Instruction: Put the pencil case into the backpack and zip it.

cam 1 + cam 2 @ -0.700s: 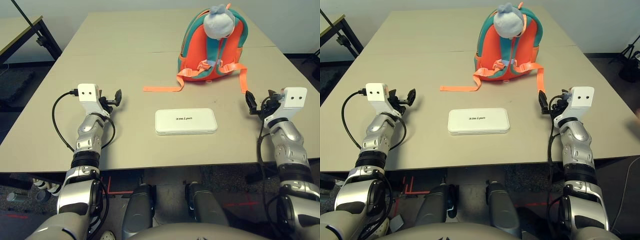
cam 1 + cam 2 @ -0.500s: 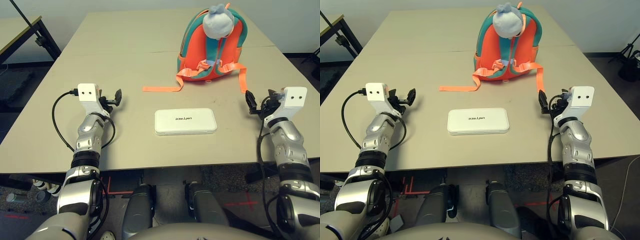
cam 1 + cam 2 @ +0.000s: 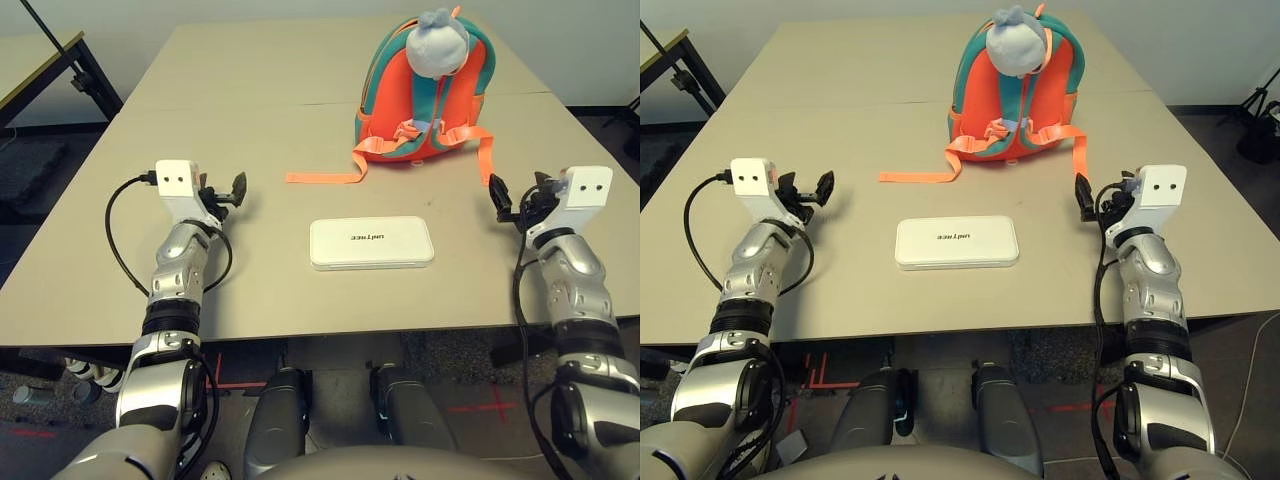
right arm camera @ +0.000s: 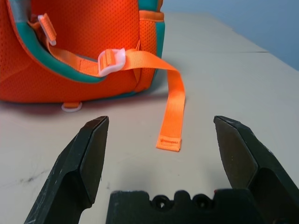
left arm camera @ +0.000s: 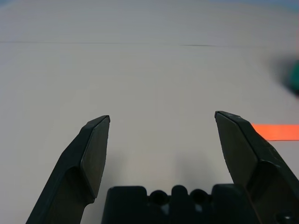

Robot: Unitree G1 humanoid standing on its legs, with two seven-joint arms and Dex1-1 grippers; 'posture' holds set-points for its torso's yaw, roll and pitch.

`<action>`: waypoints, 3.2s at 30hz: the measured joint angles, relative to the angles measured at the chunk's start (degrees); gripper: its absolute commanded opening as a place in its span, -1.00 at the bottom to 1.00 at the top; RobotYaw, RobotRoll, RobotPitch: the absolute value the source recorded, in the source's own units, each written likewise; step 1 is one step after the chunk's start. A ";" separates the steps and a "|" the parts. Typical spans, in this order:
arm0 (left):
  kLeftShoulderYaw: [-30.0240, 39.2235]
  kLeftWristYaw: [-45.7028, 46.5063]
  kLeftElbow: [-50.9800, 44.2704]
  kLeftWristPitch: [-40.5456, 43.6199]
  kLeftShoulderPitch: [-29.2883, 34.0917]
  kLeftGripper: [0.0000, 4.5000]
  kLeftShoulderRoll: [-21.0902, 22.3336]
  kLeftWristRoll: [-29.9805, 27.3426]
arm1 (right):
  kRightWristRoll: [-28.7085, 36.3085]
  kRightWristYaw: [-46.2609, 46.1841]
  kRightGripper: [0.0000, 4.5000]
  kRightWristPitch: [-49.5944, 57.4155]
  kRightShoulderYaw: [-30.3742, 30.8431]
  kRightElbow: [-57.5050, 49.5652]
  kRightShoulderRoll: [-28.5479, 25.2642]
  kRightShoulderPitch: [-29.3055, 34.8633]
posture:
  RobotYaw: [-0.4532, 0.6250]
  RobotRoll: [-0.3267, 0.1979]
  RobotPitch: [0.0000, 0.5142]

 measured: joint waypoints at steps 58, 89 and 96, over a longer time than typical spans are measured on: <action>7.83 -6.54 -8.07 75.28 -2.73 1.00 -0.95 -27.76 | -15.29 23.39 -0.98 -2.89 20.95 -15.08 -12.59 9.15 | -0.31 0.25 -0.63; 8.88 -5.74 -6.51 77.17 -3.94 1.00 -1.82 -27.28 | -15.56 25.40 -0.98 3.44 26.56 -23.35 -7.28 8.96 | -0.30 0.25 -0.61; 8.19 -5.87 -6.71 76.60 -3.79 1.00 -1.99 -27.25 | -15.58 25.40 -0.98 3.91 26.75 -24.08 -6.96 7.88 | -0.30 0.25 -0.60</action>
